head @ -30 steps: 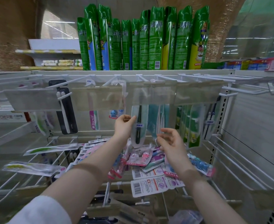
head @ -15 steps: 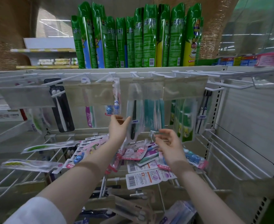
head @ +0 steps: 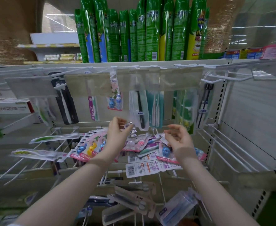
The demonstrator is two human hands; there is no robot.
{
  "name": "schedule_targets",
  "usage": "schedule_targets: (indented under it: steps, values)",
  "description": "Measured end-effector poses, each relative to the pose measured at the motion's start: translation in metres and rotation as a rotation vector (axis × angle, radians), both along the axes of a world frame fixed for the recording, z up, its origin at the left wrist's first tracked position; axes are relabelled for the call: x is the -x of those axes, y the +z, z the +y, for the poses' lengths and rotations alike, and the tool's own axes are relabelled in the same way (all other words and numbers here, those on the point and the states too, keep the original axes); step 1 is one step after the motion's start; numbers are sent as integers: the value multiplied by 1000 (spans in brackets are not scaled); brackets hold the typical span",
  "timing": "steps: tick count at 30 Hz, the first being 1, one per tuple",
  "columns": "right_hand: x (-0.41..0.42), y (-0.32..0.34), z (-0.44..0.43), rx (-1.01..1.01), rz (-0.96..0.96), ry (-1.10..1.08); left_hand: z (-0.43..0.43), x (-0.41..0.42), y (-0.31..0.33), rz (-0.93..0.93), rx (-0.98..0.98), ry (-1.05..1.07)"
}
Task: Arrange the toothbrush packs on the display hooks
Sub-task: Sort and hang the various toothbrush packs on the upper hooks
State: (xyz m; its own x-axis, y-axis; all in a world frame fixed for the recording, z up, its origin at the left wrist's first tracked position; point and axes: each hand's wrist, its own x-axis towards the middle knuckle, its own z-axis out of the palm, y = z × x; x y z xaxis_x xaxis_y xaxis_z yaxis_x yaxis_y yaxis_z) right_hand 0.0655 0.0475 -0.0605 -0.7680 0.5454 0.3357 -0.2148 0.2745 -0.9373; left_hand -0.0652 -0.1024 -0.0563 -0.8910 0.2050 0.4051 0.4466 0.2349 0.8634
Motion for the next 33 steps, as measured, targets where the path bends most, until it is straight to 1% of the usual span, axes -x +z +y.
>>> schedule_targets:
  steps: [2, 4, 6, 8, 11, 13, 15, 17, 22, 33]
  values:
    - [-5, -1, 6, -82, -3, -34, 5, -10, -6, 68, 119, -21]
    - [-10, -2, 14, -207, -52, -74, 13, -16, -11, 134, 290, -20]
    - [-14, -1, 22, -352, -158, -112, 21, -19, -14, 169, 476, -1]
    - [-16, 1, 28, -445, -283, -134, 30, -19, -15, 186, 666, 39]
    - [-17, -1, 34, -585, -458, -158, 40, -14, -21, 149, 873, 68]
    - [-14, -5, 39, -675, -553, -167, 44, -11, -25, 96, 949, 61]
    - [-12, -12, 43, -708, -632, -159, 48, -11, -27, 68, 1015, 52]
    - [-10, -18, 46, -733, -694, -156, 50, -13, -30, 73, 1040, 56]
    - [-6, -20, 47, -777, -761, -172, 50, -13, -34, 112, 988, 41]
    - [-11, -9, 41, -800, -711, -211, 42, -31, -21, 91, 849, 39]
